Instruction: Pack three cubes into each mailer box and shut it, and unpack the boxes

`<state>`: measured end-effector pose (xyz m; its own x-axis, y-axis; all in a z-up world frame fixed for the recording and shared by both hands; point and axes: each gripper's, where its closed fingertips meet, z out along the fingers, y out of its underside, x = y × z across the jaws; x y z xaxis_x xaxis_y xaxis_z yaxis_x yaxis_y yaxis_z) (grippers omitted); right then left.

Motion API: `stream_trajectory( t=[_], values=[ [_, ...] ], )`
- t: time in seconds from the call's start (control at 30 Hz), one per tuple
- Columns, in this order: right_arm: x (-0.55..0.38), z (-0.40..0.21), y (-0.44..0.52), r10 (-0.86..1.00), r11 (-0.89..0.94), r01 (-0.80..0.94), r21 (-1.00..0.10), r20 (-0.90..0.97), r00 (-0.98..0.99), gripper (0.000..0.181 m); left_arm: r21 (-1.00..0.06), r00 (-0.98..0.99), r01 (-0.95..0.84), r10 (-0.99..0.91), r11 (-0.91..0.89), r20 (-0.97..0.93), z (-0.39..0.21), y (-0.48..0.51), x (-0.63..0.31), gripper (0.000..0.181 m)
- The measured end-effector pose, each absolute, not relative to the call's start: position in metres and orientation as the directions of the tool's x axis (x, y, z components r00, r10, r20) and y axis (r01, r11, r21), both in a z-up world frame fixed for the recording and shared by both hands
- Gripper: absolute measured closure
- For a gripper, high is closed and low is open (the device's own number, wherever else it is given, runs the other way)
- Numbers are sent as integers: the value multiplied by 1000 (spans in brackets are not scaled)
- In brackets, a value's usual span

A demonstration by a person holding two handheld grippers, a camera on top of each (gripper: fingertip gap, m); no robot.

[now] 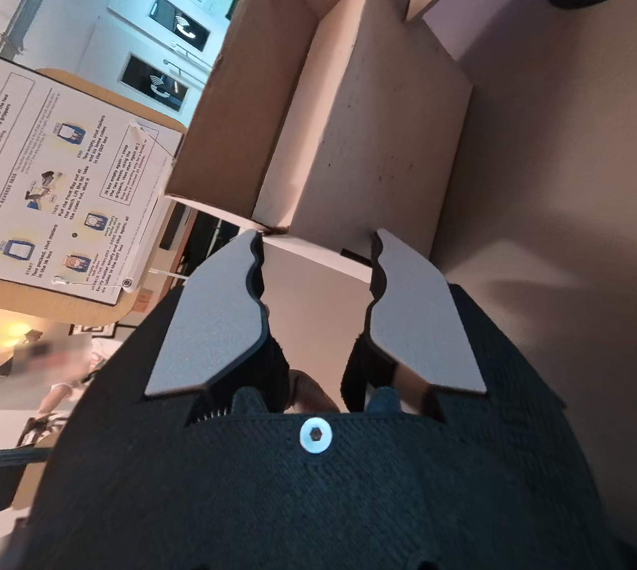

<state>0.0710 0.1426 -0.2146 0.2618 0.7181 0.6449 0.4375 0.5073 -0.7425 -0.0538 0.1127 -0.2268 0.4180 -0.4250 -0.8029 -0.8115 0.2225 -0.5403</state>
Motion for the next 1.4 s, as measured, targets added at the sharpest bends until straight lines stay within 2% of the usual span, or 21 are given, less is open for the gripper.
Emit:
stream_trajectory(
  t=[0.23,0.3,0.43,0.53,0.57,0.63,0.73,0.83,1.0,1.13,1.23,1.27,1.33,1.4],
  values=[
    [73,-214,144,736,490,425,-761,622,265,128,-574,428,-788,-473,222,-770,-227,109,-56,123],
    [74,-209,144,754,477,395,-785,596,276,125,-612,459,-758,-480,228,-748,-219,110,-57,121],
    [73,-185,145,790,465,301,-832,544,283,111,-744,538,-609,-546,274,-642,-184,112,-55,97],
    [66,-176,149,858,412,282,-866,473,201,89,-860,515,-474,-731,191,-446,-174,115,-44,73],
    [63,-177,150,879,389,293,-873,447,165,82,-874,495,-457,-769,165,-404,-175,117,-41,73],
    [58,-177,152,882,401,296,-867,453,130,78,-860,461,-468,-773,205,-436,-179,120,-36,75],
    [52,-183,146,862,458,283,-843,499,92,84,-823,447,-506,-738,257,-505,-190,122,-30,83],
    [52,-187,151,804,522,308,-795,579,133,96,-778,479,-538,-642,325,-599,-188,128,-33,103],
    [54,-195,157,761,544,364,-757,627,167,113,-764,483,-563,-625,315,-613,-199,126,-29,126],
    [55,-196,154,780,535,346,-770,608,148,113,-773,478,-560,-646,298,-595,-199,125,-29,125],
    [55,-185,145,825,501,246,-830,544,154,113,-781,474,-531,-649,329,-596,-195,120,-28,117],
    [57,-178,143,854,464,193,-865,494,162,117,-795,485,-503,-651,339,-584,-190,118,-28,117],
    [61,-165,146,915,340,84,-937,350,201,140,-841,529,-430,-663,329,-530,-178,115,-32,123],
    [64,-157,155,958,183,-7,-983,177,225,166,-906,593,-323,-687,274,-420,-167,116,-38,147]
  ],
)
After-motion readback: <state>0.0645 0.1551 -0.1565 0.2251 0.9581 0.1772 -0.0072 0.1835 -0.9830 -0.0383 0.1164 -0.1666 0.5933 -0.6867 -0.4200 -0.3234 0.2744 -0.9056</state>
